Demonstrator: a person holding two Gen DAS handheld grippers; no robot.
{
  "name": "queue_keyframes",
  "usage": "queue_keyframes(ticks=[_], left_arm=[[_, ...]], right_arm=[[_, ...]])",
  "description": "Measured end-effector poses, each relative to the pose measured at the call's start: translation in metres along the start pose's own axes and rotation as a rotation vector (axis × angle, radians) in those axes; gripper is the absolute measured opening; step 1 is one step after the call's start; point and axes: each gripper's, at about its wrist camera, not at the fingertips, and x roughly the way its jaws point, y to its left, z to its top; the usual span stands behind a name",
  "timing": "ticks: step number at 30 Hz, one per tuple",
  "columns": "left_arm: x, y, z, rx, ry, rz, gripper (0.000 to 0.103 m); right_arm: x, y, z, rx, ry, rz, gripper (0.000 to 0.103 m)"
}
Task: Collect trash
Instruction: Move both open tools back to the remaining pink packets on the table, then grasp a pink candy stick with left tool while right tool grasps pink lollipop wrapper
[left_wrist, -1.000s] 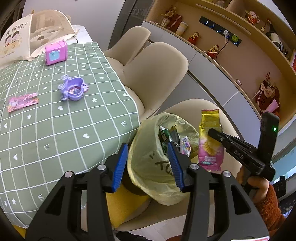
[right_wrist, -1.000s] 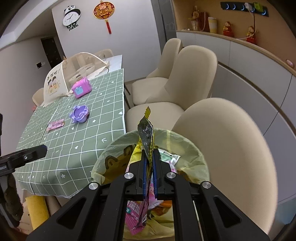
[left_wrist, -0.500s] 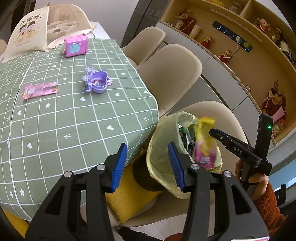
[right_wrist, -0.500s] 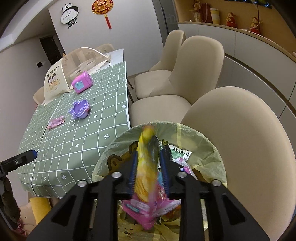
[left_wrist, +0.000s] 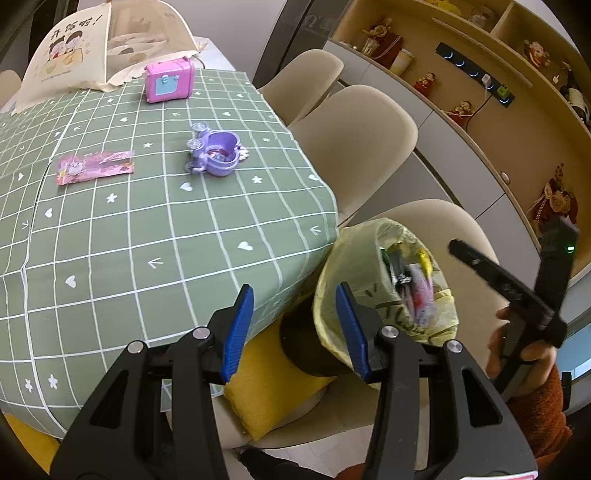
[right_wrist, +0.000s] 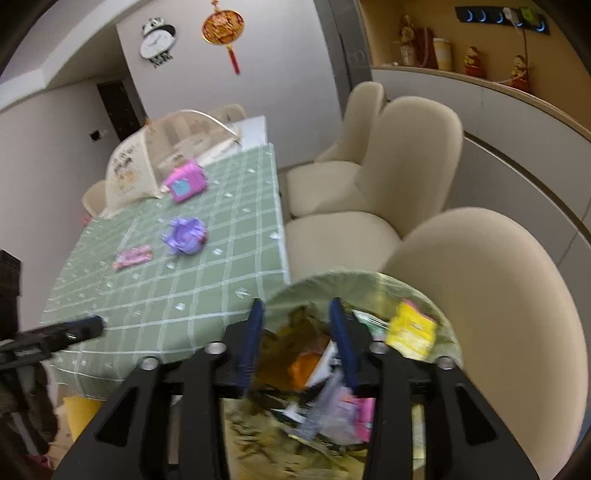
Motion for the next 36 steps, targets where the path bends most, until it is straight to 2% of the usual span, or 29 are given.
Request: queue_keyframes(ticks=[3,7,9,11,20,23,26,31,32,33,35,36], left_arm=[[0.002,0.014,0.001,0.003,0.0,0.011,0.05],[0.002,0.043,0.007,0.006,-0.006,0.039,0.05],[0.002,0.063,0.013,0.012,-0.012,0.056,0.05],[0.0,0.083,0.022,0.028,-0.024,0.077,0.05],[0.011,0.183,0.088,0.162,-0.038,0.213,0.05],[0.027,0.198,0.11,0.26,-0.019,0.244,0.05],[0.049,0.207,0.124,0.321,0.031,0.242,0.05],[0.08,0.216,0.124,0.404,0.123,0.254,0.05],[0.083,0.218,0.122,0.411,0.14,0.252,0.045],[0.083,0.218,0.12,0.409,0.144,0.249,0.032],[0.08,0.217,0.116,0.387,0.144,0.244,0.015],[0.073,0.218,0.114,0.353,0.137,0.241,0.013]], right_arm=[[0.004,0.013,0.005,-0.02,0.014,0.041,0.051],[0.014,0.047,0.008,-0.128,0.023,0.01,0.051],[0.022,0.059,0.01,-0.14,0.029,0.029,0.051],[0.036,0.072,0.011,-0.138,0.053,0.053,0.051],[0.095,0.127,0.013,-0.136,0.125,0.018,0.051],[0.11,0.136,0.016,-0.124,0.152,-0.013,0.051],[0.126,0.143,0.019,-0.115,0.19,-0.037,0.051],[0.143,0.156,0.022,-0.118,0.193,-0.019,0.051],[0.146,0.159,0.022,-0.117,0.194,-0.012,0.051],[0.149,0.16,0.022,-0.115,0.195,-0.007,0.051],[0.157,0.165,0.023,-0.104,0.206,0.007,0.051],[0.161,0.168,0.024,-0.1,0.217,0.021,0.051]])
